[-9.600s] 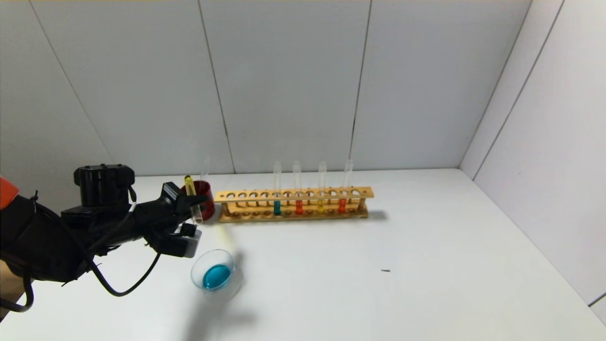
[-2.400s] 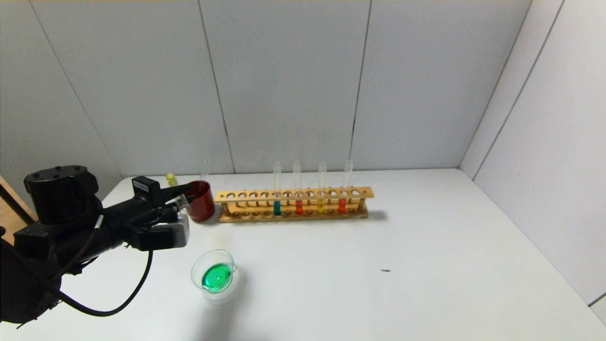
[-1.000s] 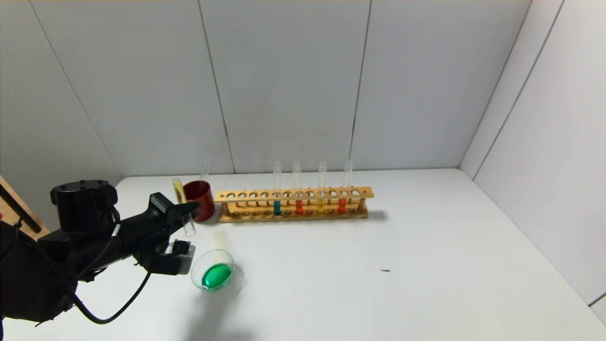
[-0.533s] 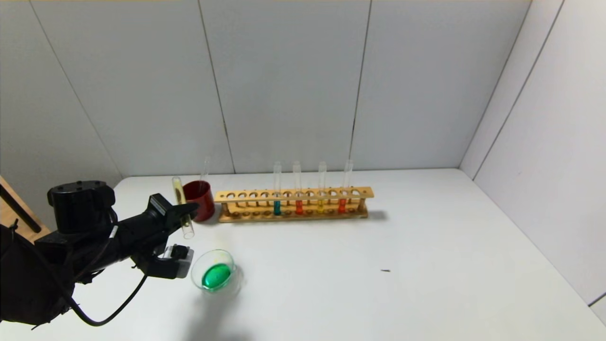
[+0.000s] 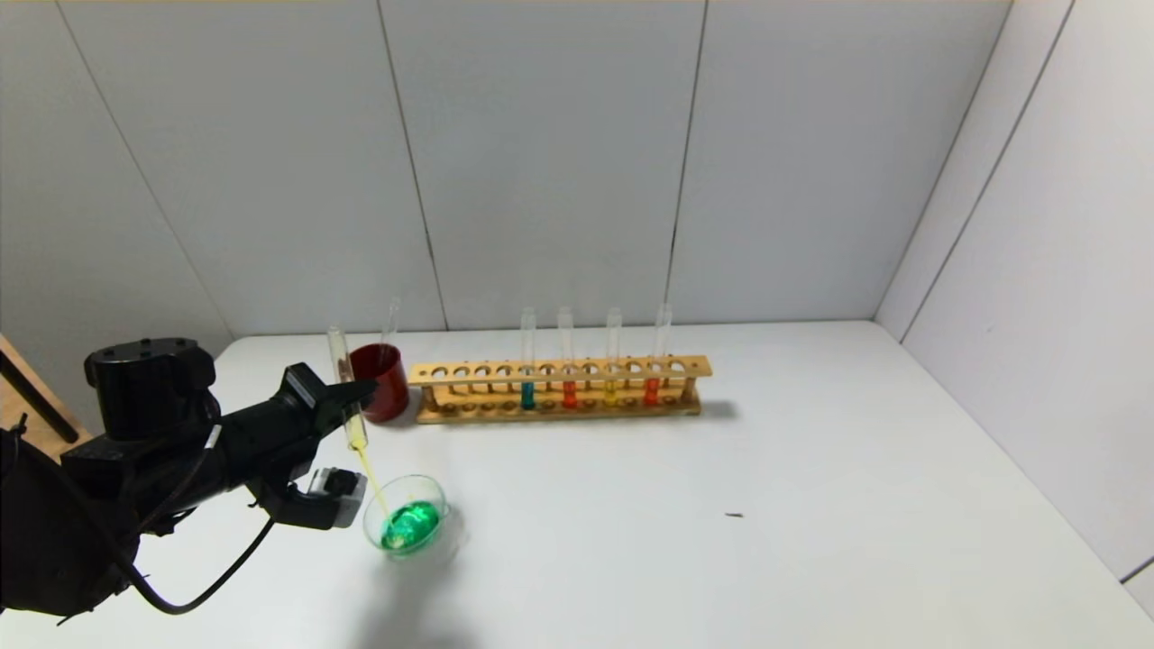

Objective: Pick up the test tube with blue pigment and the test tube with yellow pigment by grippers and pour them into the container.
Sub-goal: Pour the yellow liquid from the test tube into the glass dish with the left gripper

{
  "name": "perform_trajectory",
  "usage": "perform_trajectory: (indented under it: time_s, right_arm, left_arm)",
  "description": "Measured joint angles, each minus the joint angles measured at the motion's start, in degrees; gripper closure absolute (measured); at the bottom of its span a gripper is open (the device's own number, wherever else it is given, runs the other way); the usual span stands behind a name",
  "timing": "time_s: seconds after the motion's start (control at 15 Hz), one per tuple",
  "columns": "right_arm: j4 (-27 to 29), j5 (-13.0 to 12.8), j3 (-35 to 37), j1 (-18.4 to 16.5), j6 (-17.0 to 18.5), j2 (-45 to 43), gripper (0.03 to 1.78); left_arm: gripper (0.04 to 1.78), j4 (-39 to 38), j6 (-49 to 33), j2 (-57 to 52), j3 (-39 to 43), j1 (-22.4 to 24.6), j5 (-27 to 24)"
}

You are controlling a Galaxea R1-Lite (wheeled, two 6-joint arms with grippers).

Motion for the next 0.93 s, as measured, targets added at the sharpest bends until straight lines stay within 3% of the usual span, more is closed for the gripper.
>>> perform_trajectory:
  time_s: [0.93]
  right_arm:
    - [0.00, 0.02, 0.00, 0.00, 0.00, 0.00, 0.06]
  left_arm:
    - [1.48, -0.10, 7.14, -2.77, 0.63, -0.83, 1.27]
